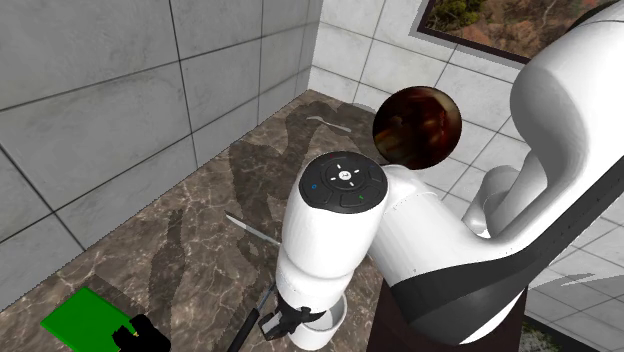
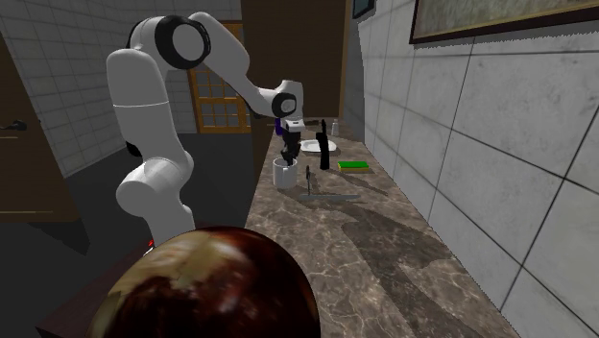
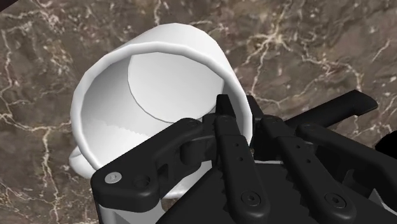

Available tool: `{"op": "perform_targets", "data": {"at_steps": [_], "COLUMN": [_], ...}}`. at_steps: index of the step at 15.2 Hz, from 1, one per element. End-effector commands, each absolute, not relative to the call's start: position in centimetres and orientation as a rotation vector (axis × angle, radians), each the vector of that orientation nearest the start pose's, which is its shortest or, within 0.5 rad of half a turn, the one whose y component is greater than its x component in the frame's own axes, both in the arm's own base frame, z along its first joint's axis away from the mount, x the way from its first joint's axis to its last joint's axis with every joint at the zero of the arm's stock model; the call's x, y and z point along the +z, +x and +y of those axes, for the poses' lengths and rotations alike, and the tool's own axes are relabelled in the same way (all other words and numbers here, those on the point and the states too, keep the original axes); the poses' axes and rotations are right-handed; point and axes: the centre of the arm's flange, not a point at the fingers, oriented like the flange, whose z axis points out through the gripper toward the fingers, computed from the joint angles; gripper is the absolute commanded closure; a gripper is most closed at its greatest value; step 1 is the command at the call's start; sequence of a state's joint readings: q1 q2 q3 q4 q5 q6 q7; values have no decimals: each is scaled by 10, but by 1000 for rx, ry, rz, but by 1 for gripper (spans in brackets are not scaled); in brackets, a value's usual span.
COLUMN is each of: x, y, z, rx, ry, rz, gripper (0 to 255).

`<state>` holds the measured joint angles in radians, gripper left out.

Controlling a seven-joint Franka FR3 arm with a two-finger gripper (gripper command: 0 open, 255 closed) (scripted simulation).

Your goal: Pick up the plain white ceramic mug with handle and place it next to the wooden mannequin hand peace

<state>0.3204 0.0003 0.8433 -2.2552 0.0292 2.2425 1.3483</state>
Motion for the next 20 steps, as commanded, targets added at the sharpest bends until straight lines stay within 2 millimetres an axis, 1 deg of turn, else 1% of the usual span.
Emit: {"op": "perform_targets", "data": {"at_steps": [1, 3, 4, 9, 12, 13, 20], "x": [362, 362, 362, 362, 401, 412, 412], "y": [205, 205, 205, 205, 206, 206, 206], "z": [477, 477, 477, 477, 477, 477, 477], "rx": [40, 40, 40, 40, 40, 40, 40], "ry": [-3130, -3130, -3130, -3130, -3130, -3130, -3130], "rz": [319, 319, 319, 319, 319, 319, 319], "gripper": [255, 255, 0, 0, 0, 0, 0]}}
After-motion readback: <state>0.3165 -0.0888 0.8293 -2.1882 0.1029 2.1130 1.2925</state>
